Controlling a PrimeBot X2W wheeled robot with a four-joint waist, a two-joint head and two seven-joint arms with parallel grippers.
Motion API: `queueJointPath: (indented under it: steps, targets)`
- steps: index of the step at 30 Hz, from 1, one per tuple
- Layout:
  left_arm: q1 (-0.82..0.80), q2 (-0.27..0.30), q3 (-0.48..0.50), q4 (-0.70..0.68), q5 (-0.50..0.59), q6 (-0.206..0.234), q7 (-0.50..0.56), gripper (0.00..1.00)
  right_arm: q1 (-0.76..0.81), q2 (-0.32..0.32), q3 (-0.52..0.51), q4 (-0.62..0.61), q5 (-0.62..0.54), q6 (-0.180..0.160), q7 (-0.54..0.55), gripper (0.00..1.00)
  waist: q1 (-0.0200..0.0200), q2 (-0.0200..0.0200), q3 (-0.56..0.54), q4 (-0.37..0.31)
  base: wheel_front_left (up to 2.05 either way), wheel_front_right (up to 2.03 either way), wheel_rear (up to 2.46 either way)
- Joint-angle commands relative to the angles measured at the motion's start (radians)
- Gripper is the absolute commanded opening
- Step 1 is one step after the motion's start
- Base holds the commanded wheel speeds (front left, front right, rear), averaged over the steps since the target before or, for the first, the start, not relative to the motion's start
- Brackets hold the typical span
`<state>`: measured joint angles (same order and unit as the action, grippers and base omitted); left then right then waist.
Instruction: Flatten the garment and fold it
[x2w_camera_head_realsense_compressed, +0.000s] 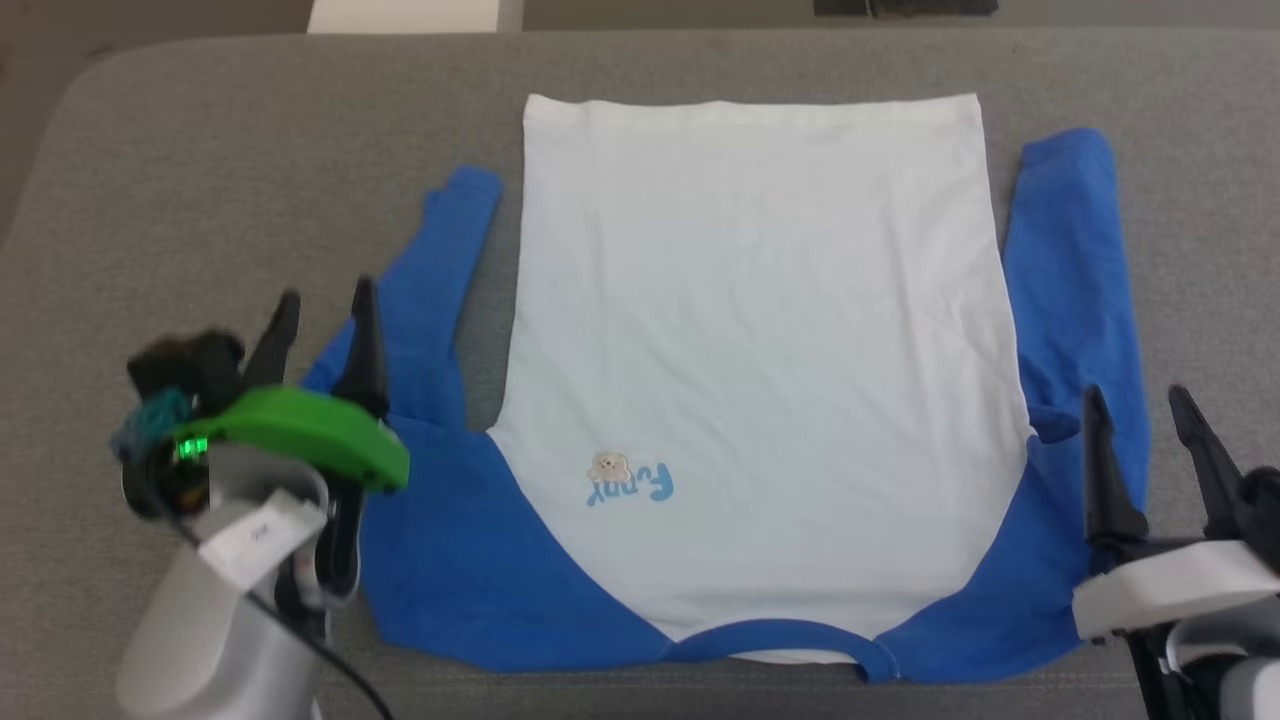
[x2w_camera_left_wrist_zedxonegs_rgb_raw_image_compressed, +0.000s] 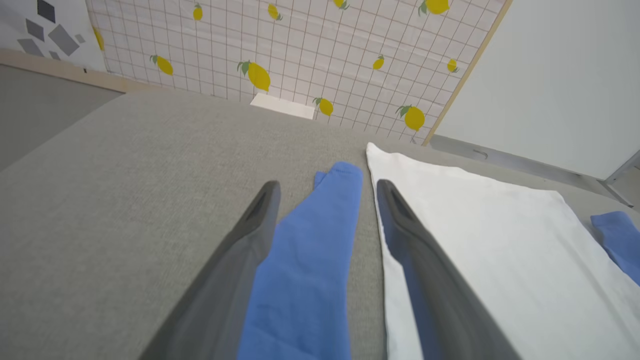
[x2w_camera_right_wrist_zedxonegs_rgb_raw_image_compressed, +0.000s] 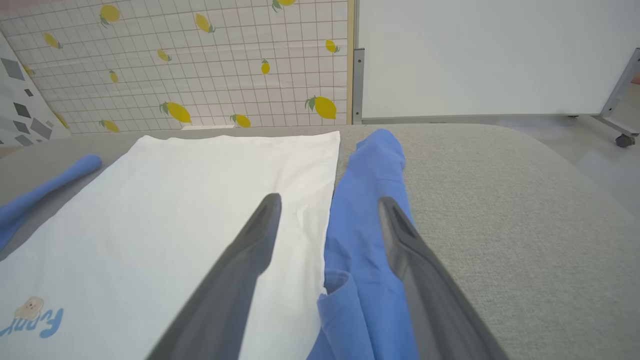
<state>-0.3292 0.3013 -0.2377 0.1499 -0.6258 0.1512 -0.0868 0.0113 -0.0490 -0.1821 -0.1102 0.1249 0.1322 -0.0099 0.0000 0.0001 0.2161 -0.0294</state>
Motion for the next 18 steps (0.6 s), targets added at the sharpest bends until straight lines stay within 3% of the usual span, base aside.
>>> queueJointPath:
  steps: [1,13,18]
  targets:
    - [-0.070,0.008,-0.013,0.034,0.028,-0.008,0.007,1.00,-0.030,-0.005,0.019,-0.011,-0.022,-0.002,-0.023,1.00,0.0000,-0.0001,0.058,-0.030,0.00,0.00,0.00]
    - [-0.504,0.003,-0.100,0.390,0.110,-0.053,0.132,1.00,-0.155,-0.039,0.148,-0.007,-0.067,-0.002,-0.074,1.00,0.0000,-0.0001,0.215,-0.114,0.00,0.00,0.00]
    - [-0.598,0.004,-0.097,0.524,0.098,-0.035,0.231,1.00,-0.175,-0.031,0.171,0.002,-0.062,-0.002,-0.080,1.00,0.0000,-0.0001,0.249,-0.145,0.00,0.00,0.00]
